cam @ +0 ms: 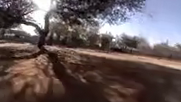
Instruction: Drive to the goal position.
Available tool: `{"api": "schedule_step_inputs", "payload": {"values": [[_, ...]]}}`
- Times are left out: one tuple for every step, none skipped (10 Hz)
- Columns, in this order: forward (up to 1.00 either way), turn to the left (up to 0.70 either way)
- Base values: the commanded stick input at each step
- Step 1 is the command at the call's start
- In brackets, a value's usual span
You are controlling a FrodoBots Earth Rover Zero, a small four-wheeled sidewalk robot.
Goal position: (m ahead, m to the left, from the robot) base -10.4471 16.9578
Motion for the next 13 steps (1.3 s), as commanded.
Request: {"api": "schedule_step_inputs", "payload": {"values": [[-1.0, -0.27], [-1.0, -0.27], [-1.0, -0.27], [-1.0, -0.27], [-1.0, -0.27], [-1.0, -0.27], [-1.0, -0.27], [-1.0, -0.27], [-1.0, -0.27], [-1.0, -0.27], [-1.0, -0.27], [-1.0, -0.27], [-1.0, -0.27]]}}
